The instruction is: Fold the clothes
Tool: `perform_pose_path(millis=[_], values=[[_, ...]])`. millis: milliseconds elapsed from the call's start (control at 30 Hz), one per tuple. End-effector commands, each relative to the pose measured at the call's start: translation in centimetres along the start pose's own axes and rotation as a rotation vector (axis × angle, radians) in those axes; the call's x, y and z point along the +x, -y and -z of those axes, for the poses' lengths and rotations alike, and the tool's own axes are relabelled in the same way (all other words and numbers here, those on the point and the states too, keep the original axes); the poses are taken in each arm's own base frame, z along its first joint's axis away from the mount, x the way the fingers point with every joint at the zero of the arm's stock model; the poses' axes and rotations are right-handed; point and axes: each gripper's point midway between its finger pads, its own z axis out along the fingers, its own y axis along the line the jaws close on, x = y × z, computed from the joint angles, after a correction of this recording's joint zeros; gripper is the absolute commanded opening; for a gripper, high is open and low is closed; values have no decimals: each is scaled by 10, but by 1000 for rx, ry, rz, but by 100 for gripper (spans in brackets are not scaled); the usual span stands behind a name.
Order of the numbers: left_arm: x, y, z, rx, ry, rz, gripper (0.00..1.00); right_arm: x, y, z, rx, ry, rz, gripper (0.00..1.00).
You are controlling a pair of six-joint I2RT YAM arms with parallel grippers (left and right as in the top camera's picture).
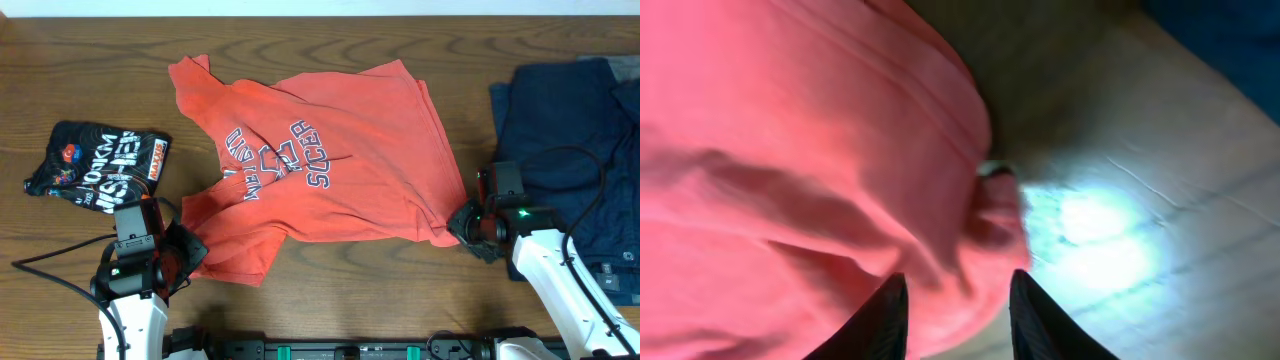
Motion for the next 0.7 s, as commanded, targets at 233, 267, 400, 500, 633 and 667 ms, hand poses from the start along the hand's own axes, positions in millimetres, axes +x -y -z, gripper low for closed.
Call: perform_pose_path(millis=[233,267,400,500,633,667], values=[[-4,-1,2,-10,15,-10,7,17,9,-18,-17,-38,-123,33],[-4,-1,2,-10,15,-10,7,17,9,-21,-25,-32,-126,33],[-4,-1,2,-10,15,-10,7,6,-3,-26,-99,24,-118,28],[-4,-1,2,-11,15,-10,7,0,-12,-24,-134,47,-97,15],[-4,-1,2,-11,15,-10,7,6,-19,-14,-153,9,59,1],[-4,-1,2,-11,15,-10,7,5,-17,-10,-132,10,92,1]])
